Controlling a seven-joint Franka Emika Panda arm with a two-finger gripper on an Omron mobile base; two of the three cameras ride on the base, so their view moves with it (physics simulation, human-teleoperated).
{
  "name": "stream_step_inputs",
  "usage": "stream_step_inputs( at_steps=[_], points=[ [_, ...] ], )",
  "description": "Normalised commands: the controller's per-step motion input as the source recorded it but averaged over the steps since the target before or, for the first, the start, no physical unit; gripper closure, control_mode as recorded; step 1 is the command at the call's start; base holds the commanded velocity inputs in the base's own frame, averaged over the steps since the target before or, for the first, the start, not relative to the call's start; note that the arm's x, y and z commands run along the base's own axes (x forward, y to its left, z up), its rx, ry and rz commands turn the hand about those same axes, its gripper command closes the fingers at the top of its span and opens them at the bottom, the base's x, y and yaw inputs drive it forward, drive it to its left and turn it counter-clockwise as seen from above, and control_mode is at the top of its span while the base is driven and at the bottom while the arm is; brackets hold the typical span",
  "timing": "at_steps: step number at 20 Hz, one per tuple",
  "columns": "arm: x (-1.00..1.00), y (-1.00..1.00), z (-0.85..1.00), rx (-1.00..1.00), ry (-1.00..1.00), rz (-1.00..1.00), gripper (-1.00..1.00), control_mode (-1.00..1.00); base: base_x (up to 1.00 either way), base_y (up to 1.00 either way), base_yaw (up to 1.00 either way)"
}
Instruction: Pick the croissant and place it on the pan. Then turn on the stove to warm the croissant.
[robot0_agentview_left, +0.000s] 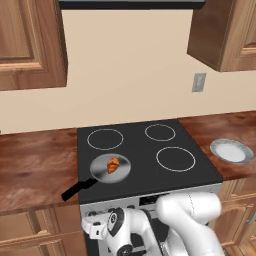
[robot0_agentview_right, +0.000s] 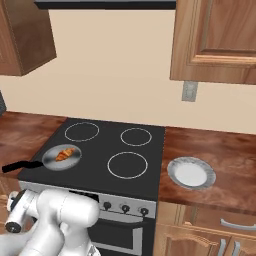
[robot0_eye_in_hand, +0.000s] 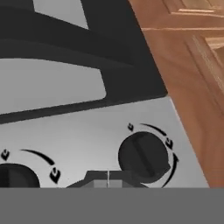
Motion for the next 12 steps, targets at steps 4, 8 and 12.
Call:
stream_step_inputs(
  at_steps=[4,8,12],
  points=[
    [-0.04,1.00,0.76,-0.53,-0.52,0.32,1.00,-1.00,0.00,0.00,0.00],
    [-0.01,1.00,0.84,-0.49,-0.49,0.31,1.00,-1.00,0.00,0.00,0.00],
    [-0.01,1.00,0.88,-0.49,-0.47,0.30,1.00,-1.00,0.00,0.00,0.00]
  ],
)
